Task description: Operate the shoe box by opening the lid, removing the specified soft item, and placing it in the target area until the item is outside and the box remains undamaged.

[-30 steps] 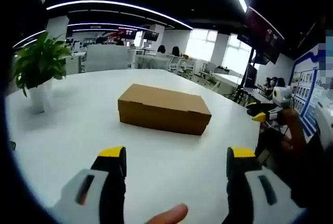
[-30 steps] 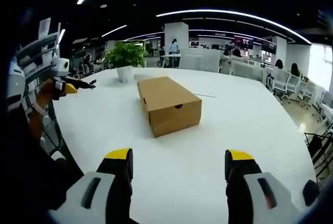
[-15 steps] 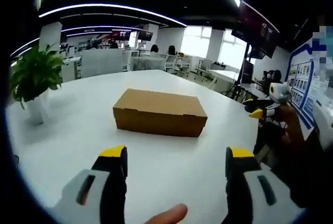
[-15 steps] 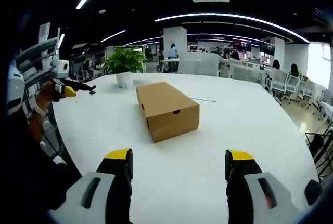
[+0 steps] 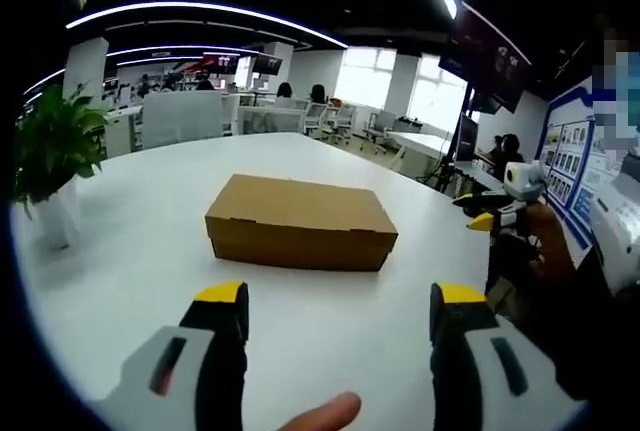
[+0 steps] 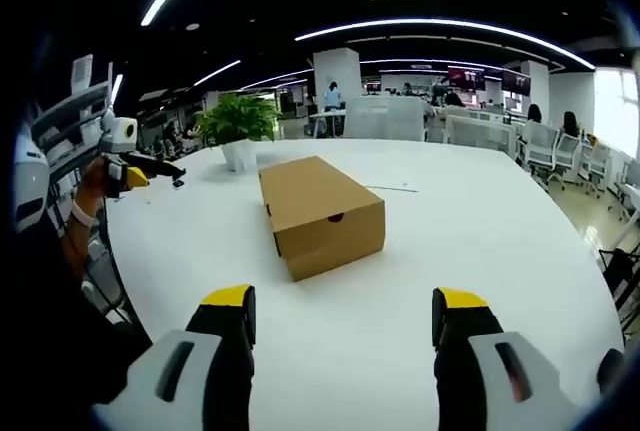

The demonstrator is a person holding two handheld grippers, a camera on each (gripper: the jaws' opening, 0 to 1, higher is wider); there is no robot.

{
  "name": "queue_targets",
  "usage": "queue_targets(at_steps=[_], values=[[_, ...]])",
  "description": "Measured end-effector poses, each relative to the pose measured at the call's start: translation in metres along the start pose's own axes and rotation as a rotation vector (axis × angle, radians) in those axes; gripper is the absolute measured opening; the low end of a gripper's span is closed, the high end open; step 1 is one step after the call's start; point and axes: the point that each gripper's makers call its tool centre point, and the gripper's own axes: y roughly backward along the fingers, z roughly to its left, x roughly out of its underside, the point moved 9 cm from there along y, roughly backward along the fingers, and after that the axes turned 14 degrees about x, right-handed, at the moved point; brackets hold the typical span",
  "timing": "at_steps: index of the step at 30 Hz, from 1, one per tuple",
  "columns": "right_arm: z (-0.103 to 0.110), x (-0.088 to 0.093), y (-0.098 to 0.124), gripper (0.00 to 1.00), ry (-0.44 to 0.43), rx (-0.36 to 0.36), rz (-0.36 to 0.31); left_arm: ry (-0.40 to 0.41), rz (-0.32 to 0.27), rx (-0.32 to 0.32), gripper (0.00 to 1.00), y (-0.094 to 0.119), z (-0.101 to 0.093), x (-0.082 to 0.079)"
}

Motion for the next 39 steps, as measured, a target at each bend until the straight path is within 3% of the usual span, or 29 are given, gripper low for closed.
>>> queue_targets(at_steps=[5,10,26,33,36,39], values=[[0.003,-0.005,-0.016,0.73,-0.009,-0.025,0.019,0.026,0.002,0.032,0.76,-0.010,0.019,-0.006],[0.002,-0.013,-0.028,0.73,0.001,-0.029,0.027,0.036,0.060,0.024,0.74,-0.022,0.039,-0.007],[0.001,-0.021,-0.053,0.73,-0.026,-0.060,0.062,0.021,0.046,0.026,0.75,-0.020,0.081,-0.046],[0.000,-0.022,-0.062,0.73,-0.063,-0.074,0.067,0.051,0.037,0.079,0.75,-0.024,0.088,-0.052],[-0.001,-0.022,-0.066,0.73,-0.071,-0.077,0.072,-0.010,0.072,0.079,0.75,-0.028,0.091,-0.056],[-0.002,-0.022,-0.068,0.73,-0.076,-0.078,0.075,-0.010,0.050,0.106,0.76,-0.033,0.093,-0.062]])
